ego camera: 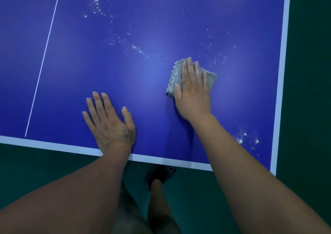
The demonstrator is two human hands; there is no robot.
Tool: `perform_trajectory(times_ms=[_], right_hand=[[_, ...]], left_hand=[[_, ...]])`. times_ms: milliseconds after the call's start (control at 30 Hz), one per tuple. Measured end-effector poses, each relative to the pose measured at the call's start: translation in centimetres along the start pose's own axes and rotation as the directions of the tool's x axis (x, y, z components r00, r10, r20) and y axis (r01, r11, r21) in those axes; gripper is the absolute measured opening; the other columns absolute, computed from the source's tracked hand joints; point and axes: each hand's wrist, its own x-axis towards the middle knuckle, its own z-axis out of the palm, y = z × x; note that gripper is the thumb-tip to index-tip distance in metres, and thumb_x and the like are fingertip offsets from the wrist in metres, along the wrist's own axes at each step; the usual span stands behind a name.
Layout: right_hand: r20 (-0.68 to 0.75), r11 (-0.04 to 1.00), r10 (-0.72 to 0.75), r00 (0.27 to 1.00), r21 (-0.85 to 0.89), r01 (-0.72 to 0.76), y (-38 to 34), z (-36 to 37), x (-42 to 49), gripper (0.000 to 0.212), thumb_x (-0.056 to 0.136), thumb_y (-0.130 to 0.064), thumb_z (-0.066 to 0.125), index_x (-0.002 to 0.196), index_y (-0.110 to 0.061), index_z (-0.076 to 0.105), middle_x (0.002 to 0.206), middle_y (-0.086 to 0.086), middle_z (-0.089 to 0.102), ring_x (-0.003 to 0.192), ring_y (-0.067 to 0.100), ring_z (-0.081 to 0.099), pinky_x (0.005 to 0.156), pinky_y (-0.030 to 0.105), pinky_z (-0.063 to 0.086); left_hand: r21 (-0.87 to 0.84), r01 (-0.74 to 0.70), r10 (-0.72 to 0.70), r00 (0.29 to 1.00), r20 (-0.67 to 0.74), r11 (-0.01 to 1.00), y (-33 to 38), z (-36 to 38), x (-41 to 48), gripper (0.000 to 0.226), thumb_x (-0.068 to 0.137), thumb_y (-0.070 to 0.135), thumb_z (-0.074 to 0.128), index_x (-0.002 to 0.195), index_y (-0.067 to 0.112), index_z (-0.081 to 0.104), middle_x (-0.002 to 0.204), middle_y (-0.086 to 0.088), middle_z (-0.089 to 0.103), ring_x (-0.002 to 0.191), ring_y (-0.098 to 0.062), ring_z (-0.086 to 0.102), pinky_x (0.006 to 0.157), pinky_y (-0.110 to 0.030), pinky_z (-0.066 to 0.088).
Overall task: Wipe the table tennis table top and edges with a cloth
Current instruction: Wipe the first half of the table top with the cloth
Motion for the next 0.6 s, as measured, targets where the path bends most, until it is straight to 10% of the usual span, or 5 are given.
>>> perform_trajectory(times_ms=[300,600], right_hand=[[-0.01,0.999,-0.039,0.999,-0.005,0.039,0.6,4.1,-17.9,0.068,0.112,-0.042,0.029,0.172,-0.014,0.012,0.181,0.003,0.007,0.167,0.029,0.007,0.134,0.055,0.014],[-0.007,0.997,0.079,0.997,-0.013,-0.079,2.6,0.7,-3.7,0.07,0.112,-0.046,0.024,0.172,-0.016,0.005,0.181,-0.001,0.0,0.167,0.025,-0.005,0.135,0.048,-0.003]], left_hand=[[-0.021,0.006,-0.005,1.0,0.009,1.0,0.1,-0.2,-0.2,0.076,0.108,0.049,0.029,0.171,0.009,0.017,0.181,-0.009,0.007,0.168,-0.028,0.002,0.135,-0.054,0.001],[-0.02,-0.016,0.016,1.0,-0.024,1.0,0.0,0.0,-0.2,0.075,0.109,0.05,0.031,0.171,0.009,0.019,0.18,-0.01,0.01,0.167,-0.029,0.004,0.135,-0.055,0.002]])
